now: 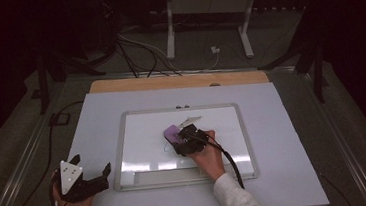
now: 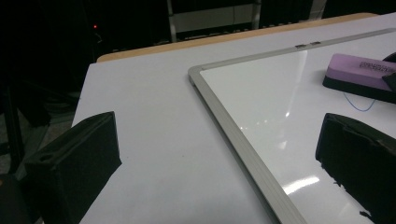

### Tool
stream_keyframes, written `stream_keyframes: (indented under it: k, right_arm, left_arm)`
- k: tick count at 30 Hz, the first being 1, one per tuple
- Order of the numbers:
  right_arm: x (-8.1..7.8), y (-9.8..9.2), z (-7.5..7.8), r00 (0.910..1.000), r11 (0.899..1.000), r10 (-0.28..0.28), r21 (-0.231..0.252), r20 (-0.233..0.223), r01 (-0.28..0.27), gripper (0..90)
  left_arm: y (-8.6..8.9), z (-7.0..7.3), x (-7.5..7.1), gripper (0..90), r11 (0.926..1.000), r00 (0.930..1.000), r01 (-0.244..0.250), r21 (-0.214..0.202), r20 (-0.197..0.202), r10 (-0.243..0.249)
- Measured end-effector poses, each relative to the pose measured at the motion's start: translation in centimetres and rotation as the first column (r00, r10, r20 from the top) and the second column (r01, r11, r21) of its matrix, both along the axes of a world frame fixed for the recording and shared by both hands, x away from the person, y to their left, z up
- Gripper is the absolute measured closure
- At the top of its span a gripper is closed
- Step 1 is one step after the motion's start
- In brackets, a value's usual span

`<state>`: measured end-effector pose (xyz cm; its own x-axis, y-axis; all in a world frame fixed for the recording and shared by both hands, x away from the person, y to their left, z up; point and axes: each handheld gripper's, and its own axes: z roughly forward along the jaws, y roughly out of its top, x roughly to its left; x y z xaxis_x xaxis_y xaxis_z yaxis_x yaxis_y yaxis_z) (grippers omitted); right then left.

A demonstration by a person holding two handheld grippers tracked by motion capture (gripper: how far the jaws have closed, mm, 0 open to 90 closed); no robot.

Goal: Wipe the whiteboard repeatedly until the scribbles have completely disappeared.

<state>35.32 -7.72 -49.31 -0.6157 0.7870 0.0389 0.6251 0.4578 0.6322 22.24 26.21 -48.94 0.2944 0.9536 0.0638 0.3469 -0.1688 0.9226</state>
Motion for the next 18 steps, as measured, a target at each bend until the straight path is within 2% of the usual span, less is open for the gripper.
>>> stream_keyframes:
  k: [3, 4, 6, 7, 9, 10, 13, 15, 18]
  right_arm:
    - [0.6, -0.6, 0.0, 0.9973, 0.997, -0.068, -0.03, 0.029, 0.069, 41.1]
    - [1.0, -1.0, 0.0, 0.9944, 0.994, -0.102, -0.027, 0.027, 0.102, 41.1]
    - [1.2, -1.3, 0.0, 0.9929, 0.993, -0.118, -0.014, 0.017, 0.118, 41.1]
    - [1.0, -1.1, 0.0, 0.9938, 0.994, -0.108, -0.026, 0.027, 0.108, 41.1]
    - [0.4, -0.5, 0.0, 0.9997, 1.0, -0.02, -0.018, 0.016, 0.02, 41.0]
    - [0.1, -0.1, 0.0, 0.9995, 0.999, 0.03, -0.013, 0.013, -0.03, 41.0]
    - [-0.5, 0.6, 0.0, 0.9942, 0.994, 0.107, 0.005, -0.007, -0.107, 41.0]
    - [-0.4, 0.6, 0.1, 0.9936, 0.994, 0.113, 0.003, -0.013, -0.113, 41.0]
    - [0.2, 0.0, 0.1, 0.9998, 1.0, 0.016, -0.028, 0.008, -0.015, 41.1]
  left_arm:
    - [0.1, 0.0, 0.0, 0.6, 1.0, 1.0, 0.0, -0.002, 0.001, 0.0]
    - [0.0, 0.0, 0.0, 0.6, 1.0, 1.0, 0.0, -0.002, 0.002, 0.0]
    - [0.0, 0.0, 0.0, 0.6, 1.0, 1.0, 0.001, 0.0, -0.001, -0.001]
    - [0.0, 0.0, 0.1, 0.6, 1.0, 1.0, 0.003, 0.0, -0.002, -0.003]
    - [-0.1, -0.1, 0.1, 0.6, 1.0, 1.0, 0.003, 0.001, -0.003, -0.003]
    - [-0.1, 0.0, 0.1, 0.6, 1.0, 1.0, 0.004, 0.001, -0.003, -0.004]
    - [-0.1, 0.0, 0.0, 0.6, 1.0, 1.0, 0.002, 0.002, 0.0, -0.002]
    - [0.0, 0.0, 0.0, 0.6, 1.0, 1.0, 0.001, -0.001, 0.002, -0.001]
    - [0.0, 0.0, 0.0, 0.6, 1.0, 1.0, 0.0, -0.002, 0.002, 0.0]
